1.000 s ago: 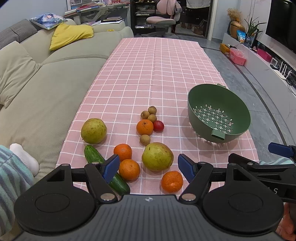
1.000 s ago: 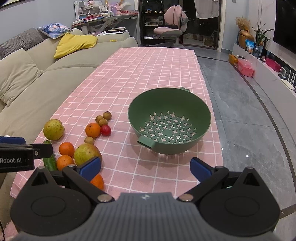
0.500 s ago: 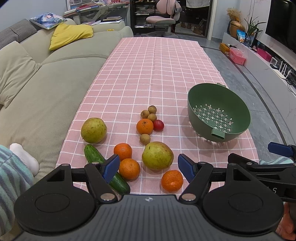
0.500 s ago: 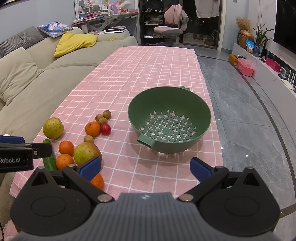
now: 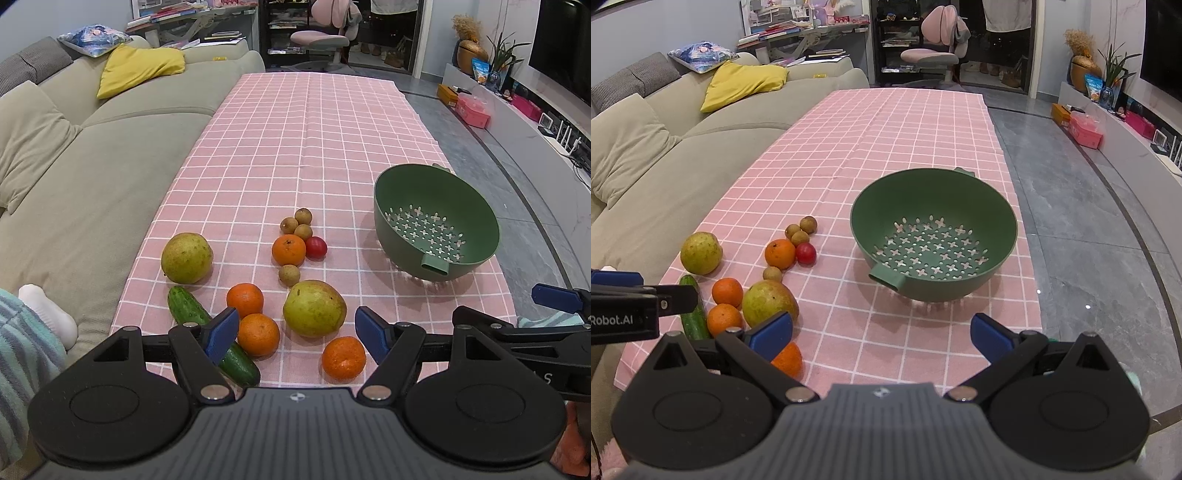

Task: Organize fruits
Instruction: 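Grasp the cucumber with the left tool while the right tool grasps the large pear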

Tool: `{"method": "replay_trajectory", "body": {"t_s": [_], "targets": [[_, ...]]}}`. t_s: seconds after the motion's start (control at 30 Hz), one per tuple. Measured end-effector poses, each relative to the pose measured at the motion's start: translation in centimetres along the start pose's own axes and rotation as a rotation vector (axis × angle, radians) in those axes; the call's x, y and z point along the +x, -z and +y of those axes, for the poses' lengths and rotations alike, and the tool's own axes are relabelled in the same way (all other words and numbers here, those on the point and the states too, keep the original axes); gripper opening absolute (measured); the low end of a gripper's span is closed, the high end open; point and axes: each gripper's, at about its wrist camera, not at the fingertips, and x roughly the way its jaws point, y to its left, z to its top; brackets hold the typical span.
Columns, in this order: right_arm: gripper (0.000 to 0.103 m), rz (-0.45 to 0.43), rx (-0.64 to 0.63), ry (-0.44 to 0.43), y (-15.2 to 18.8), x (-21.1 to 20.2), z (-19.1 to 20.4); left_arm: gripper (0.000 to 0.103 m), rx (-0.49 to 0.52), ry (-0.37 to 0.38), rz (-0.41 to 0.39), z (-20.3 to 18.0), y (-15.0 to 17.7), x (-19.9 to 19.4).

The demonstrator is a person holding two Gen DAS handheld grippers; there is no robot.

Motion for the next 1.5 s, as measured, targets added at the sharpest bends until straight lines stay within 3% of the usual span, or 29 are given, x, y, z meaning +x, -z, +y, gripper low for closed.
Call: {"method": "replay_trajectory", "body": {"t_s": [0.43,0.57,0.7,0.83,0.93,1.07,1.17,1.5], "targets": [[0.099,-0.012,0.007,-0.08,-0.7,0.7,0.5,0.082,-0.017,0.006,-0.02,2.8,0.4,0.3],[0.098,-0.032,-0.014,-0.107,-0.7,1.3,1.3,0.072,-0.061,0.028,0.005,4.6,0.9,1.3],[0.085,-0.022,-0.047,-0.171,-0.7,2.5,2.3,0.062,-0.09,0.022,0.026,6.4,1.0,2.4],[0.071,0.012,-0.103,-0.202,-1.0,4.4,3.9,0.061,-0.145,0.032,0.059,8.1,0.8,3.7],[0.07,0.039,-0.104,-0.236,-1.3,6.0,4.9,0.058,-0.198,0.025,0.102,8.9,1.0,5.2],[0.067,0.064,-0.116,-0.263,-1.5,8.1,6.0,0.046,-0.319,0.025,0.171,10.6,1.4,7.7],[0.066,0.084,-0.089,-0.307,-1.7,9.5,6.4,0.046,-0.399,0.016,0.191,12.0,1.5,8.9],[0.067,0.155,-0.047,-0.343,-1.6,13.4,7.1,0.047,-0.506,-0.039,0.224,13.4,1.2,12.1]]}}
